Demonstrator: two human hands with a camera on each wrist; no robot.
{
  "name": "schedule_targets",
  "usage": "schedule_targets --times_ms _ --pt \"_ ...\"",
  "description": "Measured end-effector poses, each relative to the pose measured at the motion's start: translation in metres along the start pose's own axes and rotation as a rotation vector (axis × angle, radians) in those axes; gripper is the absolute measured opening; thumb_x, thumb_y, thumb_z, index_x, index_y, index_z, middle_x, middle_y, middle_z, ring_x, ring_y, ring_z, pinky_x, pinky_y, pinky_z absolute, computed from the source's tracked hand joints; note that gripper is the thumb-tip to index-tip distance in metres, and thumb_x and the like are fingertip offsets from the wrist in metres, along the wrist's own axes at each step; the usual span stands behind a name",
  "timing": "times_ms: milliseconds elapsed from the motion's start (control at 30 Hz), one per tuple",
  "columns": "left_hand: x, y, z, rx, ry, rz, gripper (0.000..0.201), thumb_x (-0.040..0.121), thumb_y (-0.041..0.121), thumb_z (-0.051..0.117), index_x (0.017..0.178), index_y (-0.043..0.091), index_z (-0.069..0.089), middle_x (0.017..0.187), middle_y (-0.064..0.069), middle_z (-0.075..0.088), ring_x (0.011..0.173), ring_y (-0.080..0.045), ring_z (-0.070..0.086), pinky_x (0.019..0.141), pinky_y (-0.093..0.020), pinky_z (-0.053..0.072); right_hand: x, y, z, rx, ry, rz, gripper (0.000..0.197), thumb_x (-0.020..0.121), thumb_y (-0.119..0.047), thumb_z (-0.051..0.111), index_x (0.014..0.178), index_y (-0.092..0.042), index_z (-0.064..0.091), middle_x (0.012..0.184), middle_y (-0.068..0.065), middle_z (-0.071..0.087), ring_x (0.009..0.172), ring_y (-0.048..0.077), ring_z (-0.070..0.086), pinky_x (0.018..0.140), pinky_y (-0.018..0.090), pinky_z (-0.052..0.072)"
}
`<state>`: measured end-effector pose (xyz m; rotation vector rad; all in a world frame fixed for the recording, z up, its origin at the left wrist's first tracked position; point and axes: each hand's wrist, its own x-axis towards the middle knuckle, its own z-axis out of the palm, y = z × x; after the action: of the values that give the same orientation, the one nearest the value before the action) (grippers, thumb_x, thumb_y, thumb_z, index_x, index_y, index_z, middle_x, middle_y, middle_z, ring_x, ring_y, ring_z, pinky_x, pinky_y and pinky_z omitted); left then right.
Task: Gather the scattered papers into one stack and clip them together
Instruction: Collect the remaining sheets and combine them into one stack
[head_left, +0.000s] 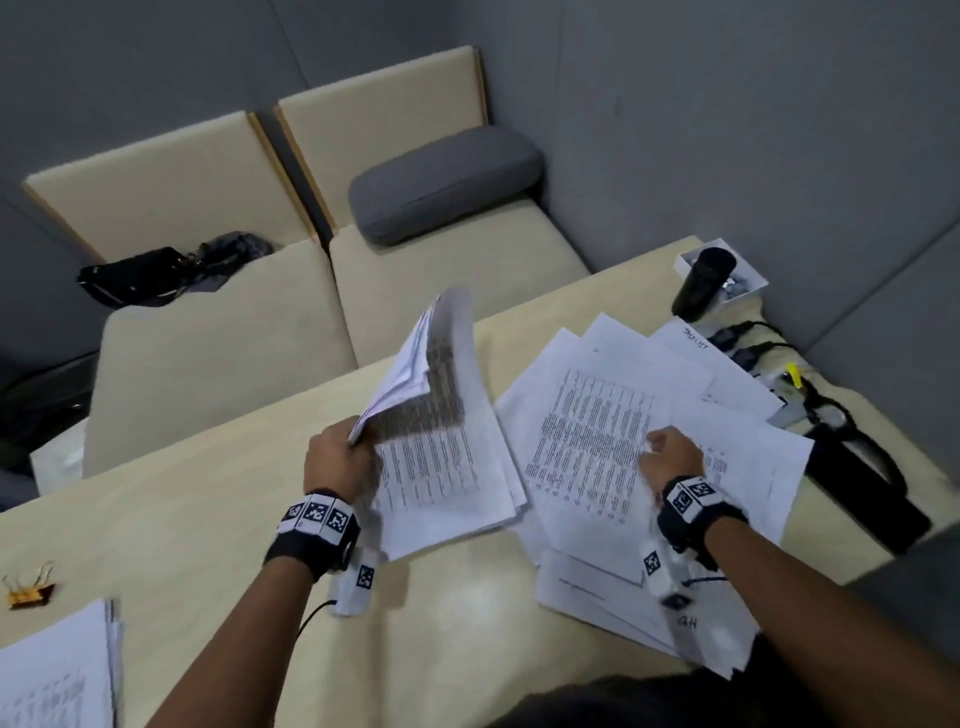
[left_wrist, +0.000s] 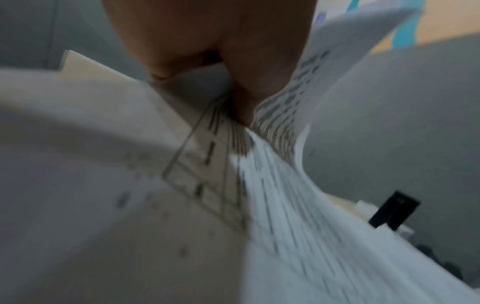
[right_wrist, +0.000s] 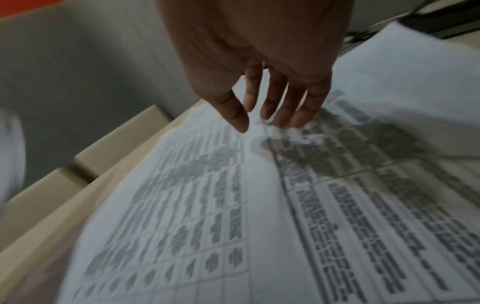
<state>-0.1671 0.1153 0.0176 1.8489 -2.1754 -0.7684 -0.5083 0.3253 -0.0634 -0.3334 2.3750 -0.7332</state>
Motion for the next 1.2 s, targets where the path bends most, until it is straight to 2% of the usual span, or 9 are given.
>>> schedule_targets --times_ms 133,233,367,567,733,933,1033,1100,1200 --pt "0.017 -0.016 0.035 0.229 -0.286 -0.047 0.024 0.081 0.021 0.058 0.059 0.013 0.052 0.07 -0.014 0.066 0.059 -0.031 0.058 0.051 -0.026 0.041 0.007 0.017 -0.019 0.09 0.119 0.144 0.05 0.079 -0.01 0.066 0.126 -0.004 0.05 0.132 0.019 0.051 0.118 0.035 0.053 0.097 0.037 0.046" --pt "0.01 -0.018 0.063 0.298 -0.397 -0.054 0.025 0.083 0.016 0.055 0.058 0.012 0.049 0.064 -0.008 0.059 0.064 -0.03 0.059 0.055 -0.028 0.042 -0.004 0.007 -0.004 0.174 0.026 0.153 0.068 0.074 -0.021 0.076 0.133 -0.007 0.044 0.135 0.015 0.055 0.121 0.032 0.055 0.102 0.038 0.046" --pt "0.001 -0.016 0.079 0.251 -0.409 -0.104 0.028 0.085 0.013 0.056 0.058 0.01 0.05 0.057 -0.003 0.054 0.056 -0.024 0.053 0.053 -0.026 0.041 -0.025 -0.008 0.014 0.241 -0.152 0.126 0.089 0.08 -0.028 0.076 0.149 -0.011 0.022 0.154 0.013 0.032 0.138 0.034 0.036 0.112 0.044 0.033" --pt "-0.004 -0.051 0.077 0.076 -0.466 -0.262 0.017 0.082 0.022 0.068 0.084 0.007 0.06 0.076 -0.009 0.067 0.068 -0.025 0.065 0.069 -0.036 0.059 -0.04 -0.052 0.007 0.598 -0.191 -0.184 0.054 0.077 -0.014 0.079 0.126 -0.024 0.058 0.122 -0.005 0.066 0.113 0.018 0.062 0.098 0.034 0.047" --pt "-0.027 -0.084 0.072 -0.203 -0.419 -0.426 0.024 0.08 0.022 0.075 0.085 0.001 0.065 0.073 -0.012 0.063 0.063 -0.024 0.058 0.065 -0.036 0.055 -0.032 -0.084 -0.021 0.828 -0.243 -0.319 0.048 0.078 -0.006 0.076 0.123 -0.016 0.06 0.117 0.0 0.07 0.111 0.016 0.066 0.097 0.038 0.05" --pt "-0.038 -0.101 0.078 -0.296 -0.418 -0.459 0.032 0.076 0.019 0.077 0.093 -0.007 0.068 0.082 -0.023 0.07 0.067 -0.025 0.059 0.064 -0.034 0.05 -0.054 -0.067 0.031 0.584 -0.386 -0.222 0.078 0.073 -0.014 0.082 0.141 -0.018 0.044 0.128 0.004 0.061 0.117 0.023 0.059 0.097 0.04 0.051" --pt "-0.043 -0.098 0.08 -0.437 -0.377 -0.473 0.038 0.08 0.014 0.075 0.105 -0.012 0.066 0.087 -0.021 0.068 0.08 -0.029 0.062 0.074 -0.038 0.049 -0.075 -0.053 0.073 0.282 -0.475 -0.249 0.073 0.08 -0.011 0.075 0.143 -0.015 0.037 0.131 0.008 0.057 0.111 0.023 0.059 0.083 0.028 0.054" --pt "-0.048 -0.091 0.08 -0.62 -0.357 -0.496 0.04 0.09 0.021 0.065 0.12 -0.004 0.061 0.109 -0.011 0.064 0.102 -0.024 0.059 0.088 -0.035 0.044 -0.087 -0.046 0.096 0.052 -0.498 -0.289 0.066 0.087 -0.013 0.066 0.144 -0.014 0.032 0.125 0.012 0.059 0.097 0.023 0.062 0.071 0.023 0.053" --pt "-0.055 -0.086 0.08 -0.814 -0.404 -0.52 0.05 0.093 0.051 0.05 0.13 0.017 0.052 0.113 0.0 0.057 0.107 -0.018 0.052 0.092 -0.034 0.037 -0.098 -0.035 0.118 -0.14 -0.55 -0.321 0.063 0.094 -0.017 0.053 0.147 -0.013 0.02 0.133 0.017 0.052 0.108 0.03 0.06 0.083 0.029 0.049"
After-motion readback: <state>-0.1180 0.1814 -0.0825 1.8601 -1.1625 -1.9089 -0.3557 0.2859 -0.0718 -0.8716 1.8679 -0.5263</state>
